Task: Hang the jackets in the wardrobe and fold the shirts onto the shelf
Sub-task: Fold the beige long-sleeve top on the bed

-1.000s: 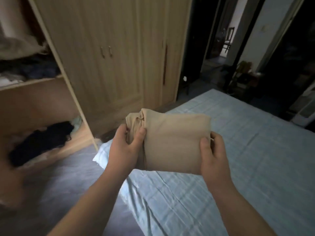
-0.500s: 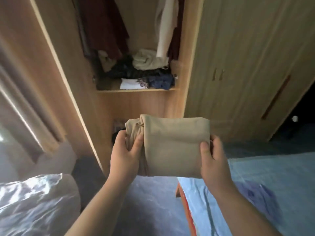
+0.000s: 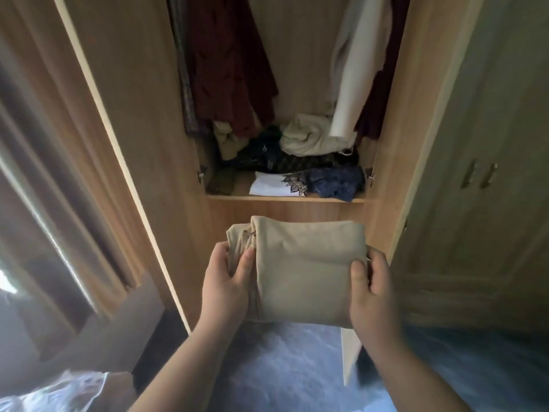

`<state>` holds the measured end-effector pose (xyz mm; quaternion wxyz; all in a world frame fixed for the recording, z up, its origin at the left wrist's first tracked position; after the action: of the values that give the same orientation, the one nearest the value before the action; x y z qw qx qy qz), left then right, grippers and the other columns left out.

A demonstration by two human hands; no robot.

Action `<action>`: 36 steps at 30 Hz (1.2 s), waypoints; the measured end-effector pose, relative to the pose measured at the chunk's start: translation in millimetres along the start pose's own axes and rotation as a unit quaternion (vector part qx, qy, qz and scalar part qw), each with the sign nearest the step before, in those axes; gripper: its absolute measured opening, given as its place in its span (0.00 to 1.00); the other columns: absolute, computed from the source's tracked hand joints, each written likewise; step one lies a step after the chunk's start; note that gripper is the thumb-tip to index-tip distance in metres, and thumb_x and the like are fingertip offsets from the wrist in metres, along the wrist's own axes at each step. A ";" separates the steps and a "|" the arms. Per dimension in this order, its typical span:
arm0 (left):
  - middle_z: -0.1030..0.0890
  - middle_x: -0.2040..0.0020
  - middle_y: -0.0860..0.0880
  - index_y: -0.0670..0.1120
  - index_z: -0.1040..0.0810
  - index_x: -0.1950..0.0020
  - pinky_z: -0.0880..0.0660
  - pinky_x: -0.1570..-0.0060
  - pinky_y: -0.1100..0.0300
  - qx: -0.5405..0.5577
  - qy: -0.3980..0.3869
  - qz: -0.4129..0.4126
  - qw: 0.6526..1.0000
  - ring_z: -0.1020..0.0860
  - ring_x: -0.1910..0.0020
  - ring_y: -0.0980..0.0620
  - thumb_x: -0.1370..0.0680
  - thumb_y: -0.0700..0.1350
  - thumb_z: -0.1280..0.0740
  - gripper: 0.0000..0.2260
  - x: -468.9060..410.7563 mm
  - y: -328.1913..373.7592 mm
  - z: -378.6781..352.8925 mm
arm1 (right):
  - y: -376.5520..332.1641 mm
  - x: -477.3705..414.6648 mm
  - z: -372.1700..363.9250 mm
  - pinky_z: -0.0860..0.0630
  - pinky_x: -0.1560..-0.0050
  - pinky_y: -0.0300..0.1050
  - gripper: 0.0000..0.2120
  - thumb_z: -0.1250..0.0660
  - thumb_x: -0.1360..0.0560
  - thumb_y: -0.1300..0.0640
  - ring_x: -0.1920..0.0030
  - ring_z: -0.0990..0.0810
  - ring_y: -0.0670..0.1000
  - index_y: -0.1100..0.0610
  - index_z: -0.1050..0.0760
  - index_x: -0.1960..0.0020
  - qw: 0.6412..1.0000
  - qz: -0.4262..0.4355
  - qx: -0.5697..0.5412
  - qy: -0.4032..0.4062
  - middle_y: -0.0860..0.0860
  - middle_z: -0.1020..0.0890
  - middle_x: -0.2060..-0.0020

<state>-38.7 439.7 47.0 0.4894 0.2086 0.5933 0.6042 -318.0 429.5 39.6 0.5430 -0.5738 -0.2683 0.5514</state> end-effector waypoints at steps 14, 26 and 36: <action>0.21 0.60 0.54 0.53 0.27 0.56 0.27 0.62 0.57 0.001 0.047 0.035 0.998 0.23 0.61 0.59 0.21 0.53 0.34 0.07 -257.2 -78.8 -120.7 | 81.4 -281.2 -143.7 0.33 0.65 0.27 0.08 0.44 0.17 0.53 0.57 0.24 0.31 0.43 0.34 0.40 0.999 -0.017 0.021 -0.044 0.37 0.23 0.54; 0.22 0.55 0.54 0.50 0.27 0.46 0.32 0.63 0.65 -0.043 -0.083 0.067 0.993 0.23 0.55 0.56 0.19 0.53 0.38 0.08 -529.0 -191.5 -242.3 | 169.9 -485.4 -304.0 0.28 0.44 0.45 0.21 0.39 0.20 0.53 0.41 0.24 0.49 0.48 0.39 0.28 0.995 -0.061 0.069 -0.049 0.44 0.24 0.41; 0.24 0.54 0.54 0.44 0.31 0.32 0.35 0.64 0.64 -0.230 -0.173 0.077 0.954 0.26 0.58 0.60 0.18 0.48 0.40 0.16 -628.0 -258.8 -339.5 | 268.5 -588.5 -367.8 0.29 0.32 0.52 0.26 0.45 0.19 0.48 0.34 0.26 0.55 0.57 0.39 0.24 0.942 -0.080 0.315 -0.079 0.55 0.28 0.31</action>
<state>40.1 -308.4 -56.0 0.5715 0.2367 0.3264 0.7147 -202.2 -296.0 -78.9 0.7153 -0.3046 -0.1675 0.6062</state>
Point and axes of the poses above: each hand's wrist, its own x-axis away from the middle knuckle, its own z-axis out of the back of the hand, y = z × x, the point moved 10 cm from there along -x, towards the middle knuckle
